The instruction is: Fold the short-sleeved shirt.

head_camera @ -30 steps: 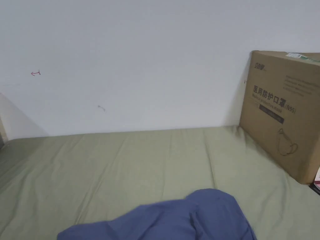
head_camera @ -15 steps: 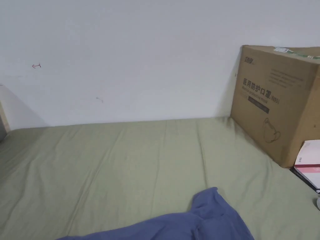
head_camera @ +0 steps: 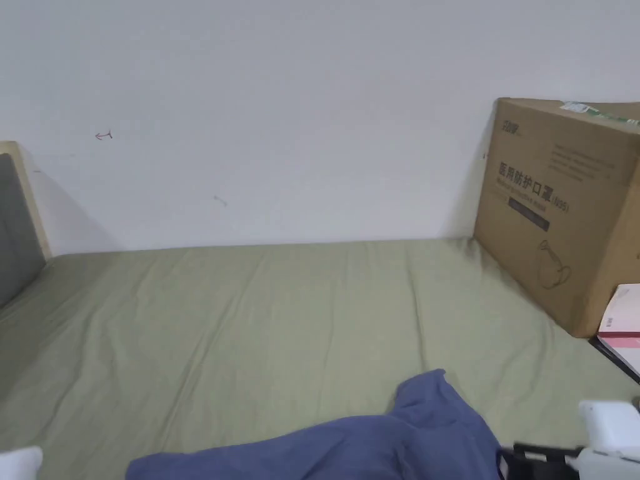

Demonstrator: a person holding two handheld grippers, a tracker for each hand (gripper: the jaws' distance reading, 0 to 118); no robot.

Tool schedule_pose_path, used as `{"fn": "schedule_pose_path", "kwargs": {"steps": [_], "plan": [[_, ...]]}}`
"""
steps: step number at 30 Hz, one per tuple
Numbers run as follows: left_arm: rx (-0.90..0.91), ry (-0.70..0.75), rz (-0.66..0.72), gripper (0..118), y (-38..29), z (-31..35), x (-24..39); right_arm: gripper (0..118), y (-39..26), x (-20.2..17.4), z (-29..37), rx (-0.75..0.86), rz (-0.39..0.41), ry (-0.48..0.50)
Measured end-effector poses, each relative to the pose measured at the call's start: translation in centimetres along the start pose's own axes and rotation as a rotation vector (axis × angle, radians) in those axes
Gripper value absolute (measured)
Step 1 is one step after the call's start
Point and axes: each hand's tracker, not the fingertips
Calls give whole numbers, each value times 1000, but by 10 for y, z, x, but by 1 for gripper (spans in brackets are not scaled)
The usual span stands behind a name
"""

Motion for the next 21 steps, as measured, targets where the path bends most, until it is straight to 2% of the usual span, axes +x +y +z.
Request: {"fn": "schedule_pose_path", "kwargs": {"steps": [2, 4, 5, 6, 7, 8, 9, 10, 11, 13, 16, 18, 21], "plan": [[152, -7, -12, 100, 11, 13, 18, 95, 10, -21, 13, 163, -15, 53], [314, -9, -45, 99, 16, 21, 38, 93, 14, -44, 25, 346, 17, 99], [381, -6, -57, 96, 16, 24, 52, 83, 14, -56, 30, 438, 54, 75], [427, -9, -69, 90, 16, 26, 60, 66, 15, -67, 31, 493, 85, 34], [451, -17, -88, 76, 15, 28, 68, 40, 16, -77, 33, 529, 115, 13], [456, -7, -107, 41, 16, 25, 75, 4, 17, -87, 33, 553, 136, -3], [460, 18, -135, 12, 14, 20, 79, 2, 17, -92, 33, 568, 142, -12], [477, 87, -179, 0, 12, 19, 86, 2, 19, -93, 29, 561, 139, 28], [494, 107, -200, 0, 10, 17, 89, 2, 22, -95, 28, 545, 144, 77], [465, 52, -223, 0, 14, 12, 90, 2, 27, -99, 20, 512, 147, 56], [399, 67, -210, 0, 35, 3, 79, 2, 32, -92, 5, 483, 115, 64], [278, 72, -165, 0, 61, -18, 56, 2, 37, -86, -8, 441, 87, 68], [-68, 74, -56, 0, 97, -87, 5, 2, 39, -79, -27, 394, 70, 62]]}}
